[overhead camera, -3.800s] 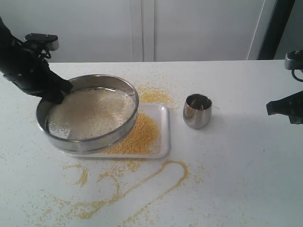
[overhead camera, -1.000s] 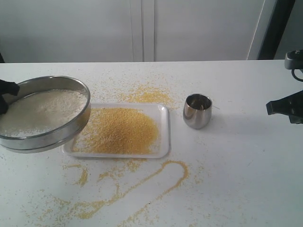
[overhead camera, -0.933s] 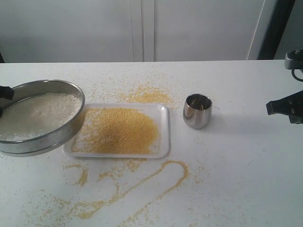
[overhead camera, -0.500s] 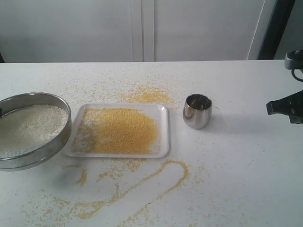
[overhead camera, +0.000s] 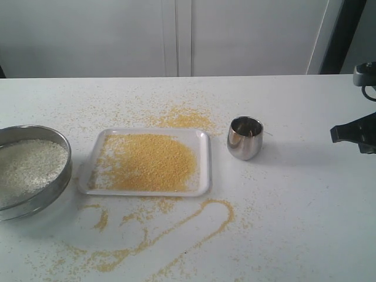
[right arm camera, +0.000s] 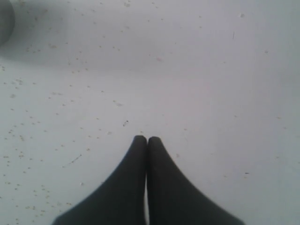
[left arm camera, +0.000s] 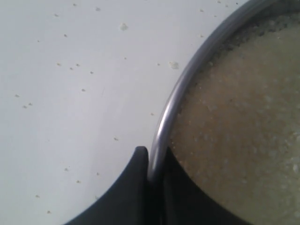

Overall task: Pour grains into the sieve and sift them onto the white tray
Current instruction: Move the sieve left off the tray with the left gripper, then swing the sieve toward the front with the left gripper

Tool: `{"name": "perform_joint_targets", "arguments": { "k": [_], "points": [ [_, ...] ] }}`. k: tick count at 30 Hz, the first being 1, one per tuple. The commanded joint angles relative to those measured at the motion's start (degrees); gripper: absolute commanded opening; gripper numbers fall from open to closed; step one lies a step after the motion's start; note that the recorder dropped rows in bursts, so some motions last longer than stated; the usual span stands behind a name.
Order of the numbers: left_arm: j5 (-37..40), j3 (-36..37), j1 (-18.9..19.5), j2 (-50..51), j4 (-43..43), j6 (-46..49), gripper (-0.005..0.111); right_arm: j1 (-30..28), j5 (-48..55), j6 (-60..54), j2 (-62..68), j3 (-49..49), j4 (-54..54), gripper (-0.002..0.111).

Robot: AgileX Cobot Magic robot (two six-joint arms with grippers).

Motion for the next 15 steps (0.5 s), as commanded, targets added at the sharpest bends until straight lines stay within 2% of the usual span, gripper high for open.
{"name": "perform_joint_targets", "arguments": {
  "k": [1, 10, 15],
  "points": [
    [0.13, 0.13, 0.15, -0.82, -1.72, -0.04, 0.0, -0.25, -0.74, 0.04, -0.38, 0.31, 0.0, 0.0],
    [1.0, 0.13, 0.15, -0.82, -1.6, 1.08, 0.0, -0.25, -0.74, 0.04, -0.38, 0.31, 0.0, 0.0],
    [0.9, 0.13, 0.15, -2.51, -7.2, 1.08, 0.0, -0.25, -0.74, 0.04, -0.38, 0.31, 0.0, 0.0]
  ]
}}
